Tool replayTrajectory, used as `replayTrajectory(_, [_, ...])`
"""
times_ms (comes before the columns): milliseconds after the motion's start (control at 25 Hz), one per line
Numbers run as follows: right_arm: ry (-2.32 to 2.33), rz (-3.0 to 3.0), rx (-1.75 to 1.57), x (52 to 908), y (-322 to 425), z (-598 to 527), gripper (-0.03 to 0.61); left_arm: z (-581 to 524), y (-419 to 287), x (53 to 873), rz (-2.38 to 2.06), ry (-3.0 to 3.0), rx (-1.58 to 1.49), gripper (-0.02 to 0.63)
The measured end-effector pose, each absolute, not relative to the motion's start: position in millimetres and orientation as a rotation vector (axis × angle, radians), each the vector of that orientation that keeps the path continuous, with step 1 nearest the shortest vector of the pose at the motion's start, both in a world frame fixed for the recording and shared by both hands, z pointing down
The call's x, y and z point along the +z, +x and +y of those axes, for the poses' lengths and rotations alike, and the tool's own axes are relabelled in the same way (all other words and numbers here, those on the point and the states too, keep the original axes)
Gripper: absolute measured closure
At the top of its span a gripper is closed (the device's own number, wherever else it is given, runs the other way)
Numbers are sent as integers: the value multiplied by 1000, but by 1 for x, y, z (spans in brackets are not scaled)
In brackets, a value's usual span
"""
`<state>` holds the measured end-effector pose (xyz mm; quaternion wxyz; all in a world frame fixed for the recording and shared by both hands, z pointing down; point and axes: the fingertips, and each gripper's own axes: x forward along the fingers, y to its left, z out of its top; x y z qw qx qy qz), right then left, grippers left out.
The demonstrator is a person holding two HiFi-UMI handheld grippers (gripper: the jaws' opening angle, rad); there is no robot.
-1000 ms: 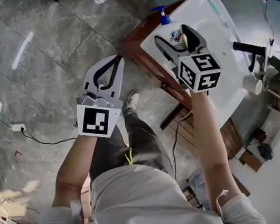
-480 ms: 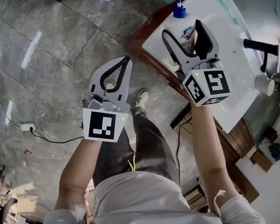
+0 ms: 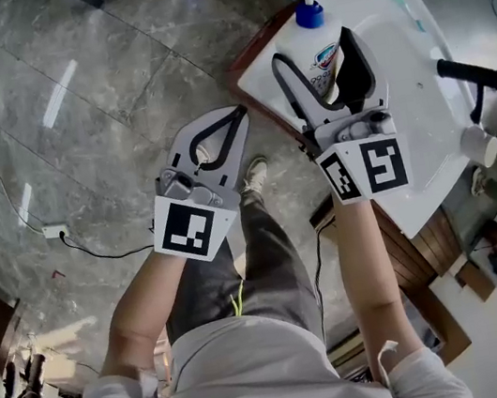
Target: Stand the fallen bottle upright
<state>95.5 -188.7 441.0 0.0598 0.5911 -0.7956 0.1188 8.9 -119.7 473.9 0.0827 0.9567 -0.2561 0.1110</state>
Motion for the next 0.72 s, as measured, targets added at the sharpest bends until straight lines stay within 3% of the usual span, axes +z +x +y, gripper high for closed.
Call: replayTrajectory(720, [1765,-2630,226,426,94,-180,212,-80,79,493,-434,2917,233,597])
